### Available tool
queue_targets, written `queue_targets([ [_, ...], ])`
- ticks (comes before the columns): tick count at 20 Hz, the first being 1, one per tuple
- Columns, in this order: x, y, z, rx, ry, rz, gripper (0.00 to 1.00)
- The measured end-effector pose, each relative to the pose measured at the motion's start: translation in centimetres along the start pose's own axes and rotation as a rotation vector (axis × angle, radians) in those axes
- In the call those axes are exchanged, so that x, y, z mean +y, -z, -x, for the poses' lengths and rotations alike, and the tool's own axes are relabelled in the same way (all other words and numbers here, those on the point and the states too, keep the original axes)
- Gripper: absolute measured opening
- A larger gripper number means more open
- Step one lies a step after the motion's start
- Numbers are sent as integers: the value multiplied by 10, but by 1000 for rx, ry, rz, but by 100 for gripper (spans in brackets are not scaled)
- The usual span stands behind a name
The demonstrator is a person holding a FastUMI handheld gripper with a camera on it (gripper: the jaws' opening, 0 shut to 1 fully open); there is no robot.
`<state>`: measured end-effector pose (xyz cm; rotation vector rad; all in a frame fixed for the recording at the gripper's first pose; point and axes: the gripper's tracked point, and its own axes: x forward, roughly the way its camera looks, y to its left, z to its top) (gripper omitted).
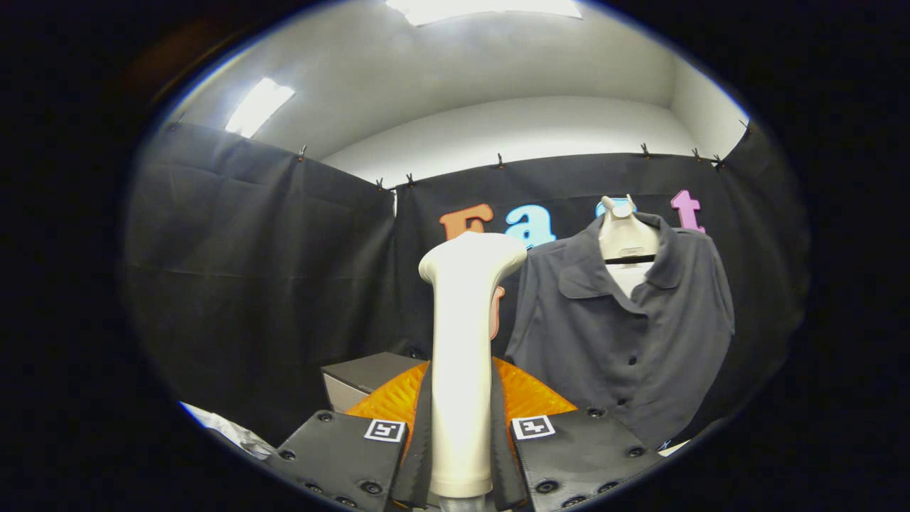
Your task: Iron the clothes twice with a garment steamer, once on the left side and once on the right side.
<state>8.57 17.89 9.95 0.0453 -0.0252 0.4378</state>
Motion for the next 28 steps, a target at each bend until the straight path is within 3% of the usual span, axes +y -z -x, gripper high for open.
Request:
queue_targets([
  [11, -116, 52, -5, 10, 210, -27, 41],
  [28, -134, 106, -82, 52, 245, -39, 41],
])
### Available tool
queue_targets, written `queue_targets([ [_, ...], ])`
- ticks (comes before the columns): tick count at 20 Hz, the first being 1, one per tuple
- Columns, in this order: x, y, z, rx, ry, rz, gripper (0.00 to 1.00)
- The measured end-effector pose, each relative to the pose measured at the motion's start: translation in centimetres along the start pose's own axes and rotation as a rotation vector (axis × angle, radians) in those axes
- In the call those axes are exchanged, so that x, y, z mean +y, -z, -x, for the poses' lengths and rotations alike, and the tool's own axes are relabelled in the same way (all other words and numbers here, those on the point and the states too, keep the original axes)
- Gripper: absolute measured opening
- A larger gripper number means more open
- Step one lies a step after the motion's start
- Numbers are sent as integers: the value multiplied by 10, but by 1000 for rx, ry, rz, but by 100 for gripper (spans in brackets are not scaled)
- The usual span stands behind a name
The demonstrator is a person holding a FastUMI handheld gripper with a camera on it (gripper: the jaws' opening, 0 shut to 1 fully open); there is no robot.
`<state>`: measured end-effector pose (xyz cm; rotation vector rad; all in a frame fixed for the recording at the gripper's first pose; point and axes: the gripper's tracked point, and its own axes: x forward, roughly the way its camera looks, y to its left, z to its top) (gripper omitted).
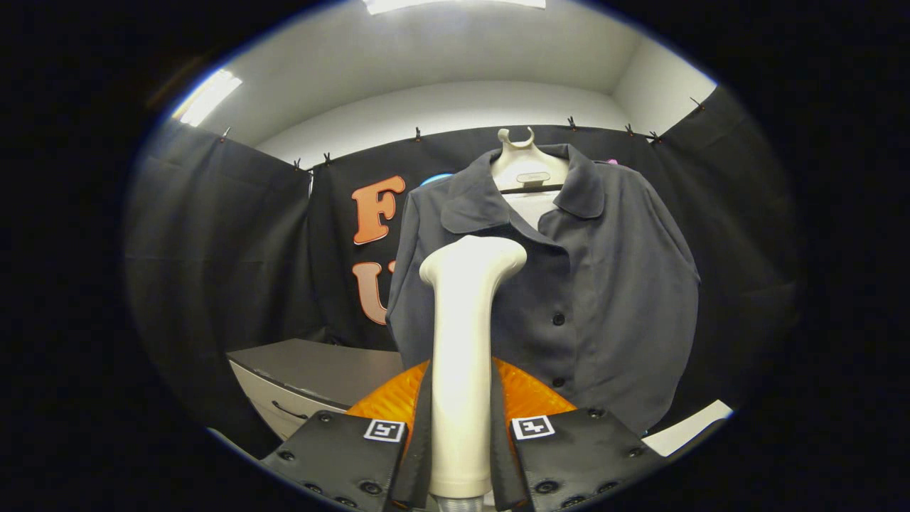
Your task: Iron the clothes twice with a garment steamer, once on the left side and once on the right side.
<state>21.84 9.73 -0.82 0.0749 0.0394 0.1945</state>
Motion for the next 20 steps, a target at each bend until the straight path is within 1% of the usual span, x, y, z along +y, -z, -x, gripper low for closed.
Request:
queue_targets([
  [3, -2, 9, -7, 14, 11, -1, 41],
  [9, 2, 25, 2, 27, 11, 18, 41],
  [15, 5, 51, 18, 55, 12, 40, 41],
  [20, 6, 81, 34, 86, 13, 29, 41],
])
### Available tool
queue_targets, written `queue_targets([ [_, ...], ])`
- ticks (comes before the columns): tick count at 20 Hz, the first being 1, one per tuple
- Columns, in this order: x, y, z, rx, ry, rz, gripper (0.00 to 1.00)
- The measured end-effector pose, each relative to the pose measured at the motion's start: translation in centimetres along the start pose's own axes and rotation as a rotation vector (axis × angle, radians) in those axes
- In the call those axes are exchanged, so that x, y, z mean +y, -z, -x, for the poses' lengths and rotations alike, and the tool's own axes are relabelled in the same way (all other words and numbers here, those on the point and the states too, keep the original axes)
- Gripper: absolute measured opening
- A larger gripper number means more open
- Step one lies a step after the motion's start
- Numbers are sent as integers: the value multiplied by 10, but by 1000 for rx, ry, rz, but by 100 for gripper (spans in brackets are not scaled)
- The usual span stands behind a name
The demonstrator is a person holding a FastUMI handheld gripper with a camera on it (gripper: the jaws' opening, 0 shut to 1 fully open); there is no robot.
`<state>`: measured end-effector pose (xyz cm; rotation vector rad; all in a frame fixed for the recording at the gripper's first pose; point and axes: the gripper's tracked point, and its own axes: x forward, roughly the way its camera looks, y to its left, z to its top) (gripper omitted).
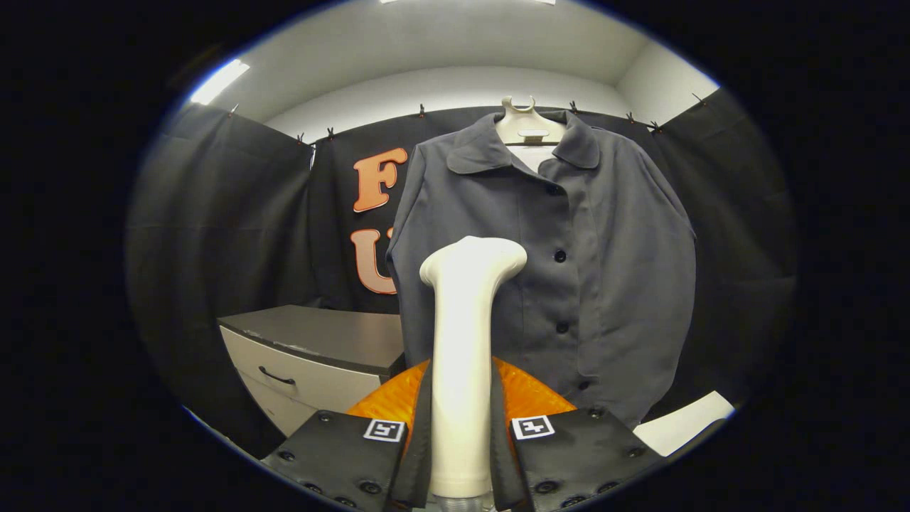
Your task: Iron the clothes twice with a garment steamer, once on the left side and once on the right side.
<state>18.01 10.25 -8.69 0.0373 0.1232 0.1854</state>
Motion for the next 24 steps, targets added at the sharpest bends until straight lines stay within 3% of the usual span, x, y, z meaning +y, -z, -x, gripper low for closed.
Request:
queue_targets([
  [18, 1, 136, 47, 230, 9, 3, 41],
  [24, 1, 136, 62, 230, 20, -12, 41],
])
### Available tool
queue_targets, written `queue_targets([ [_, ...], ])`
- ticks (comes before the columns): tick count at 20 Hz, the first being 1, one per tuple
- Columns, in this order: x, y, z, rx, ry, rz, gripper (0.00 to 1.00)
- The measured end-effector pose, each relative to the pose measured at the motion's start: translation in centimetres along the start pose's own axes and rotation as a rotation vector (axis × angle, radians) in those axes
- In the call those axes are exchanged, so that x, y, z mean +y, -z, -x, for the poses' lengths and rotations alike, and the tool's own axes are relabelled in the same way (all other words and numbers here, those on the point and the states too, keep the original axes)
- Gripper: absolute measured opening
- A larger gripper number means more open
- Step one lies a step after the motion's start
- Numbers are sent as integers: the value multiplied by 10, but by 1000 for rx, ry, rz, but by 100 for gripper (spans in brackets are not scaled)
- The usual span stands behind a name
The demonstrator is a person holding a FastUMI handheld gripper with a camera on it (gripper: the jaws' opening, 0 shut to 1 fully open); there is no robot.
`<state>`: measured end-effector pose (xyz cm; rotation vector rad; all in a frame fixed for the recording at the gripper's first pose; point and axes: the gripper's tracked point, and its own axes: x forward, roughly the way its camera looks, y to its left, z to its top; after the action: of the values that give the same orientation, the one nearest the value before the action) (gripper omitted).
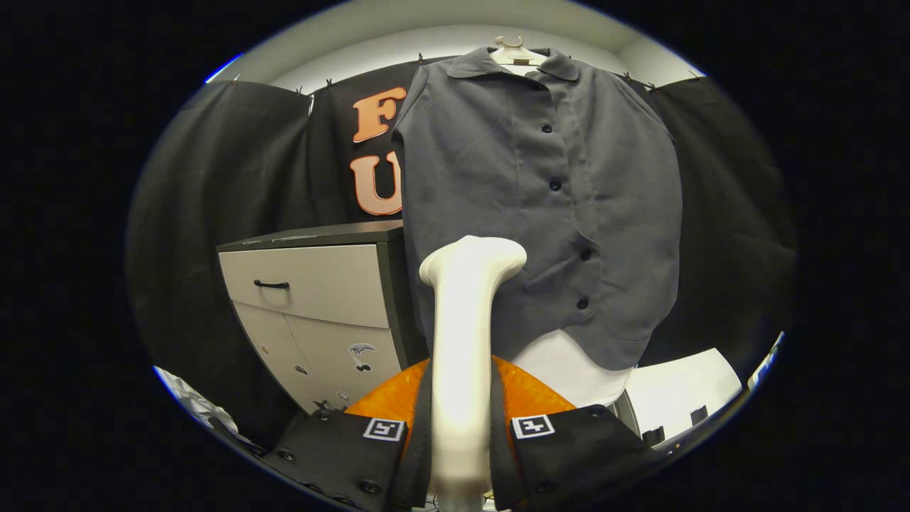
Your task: Iron the clothes twice with a garment steamer, once on the left side and once on the right side.
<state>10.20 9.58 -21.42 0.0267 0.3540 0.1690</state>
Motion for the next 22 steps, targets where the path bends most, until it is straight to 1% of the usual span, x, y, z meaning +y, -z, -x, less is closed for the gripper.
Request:
queue_targets([
  [4, 8, -48, 29, -88, -22, -14, 41],
  [8, 14, -114, 64, -177, -70, -31, 41],
  [10, 6, -147, 79, -219, -75, -21, 41],
  [12, -11, -173, 90, -252, -59, -9, 41],
  [15, -36, -204, 103, -295, -59, -45, 41],
  [19, -86, -225, 111, -338, -5, -47, 41],
  [22, -128, -231, 113, -355, 49, -38, 41],
])
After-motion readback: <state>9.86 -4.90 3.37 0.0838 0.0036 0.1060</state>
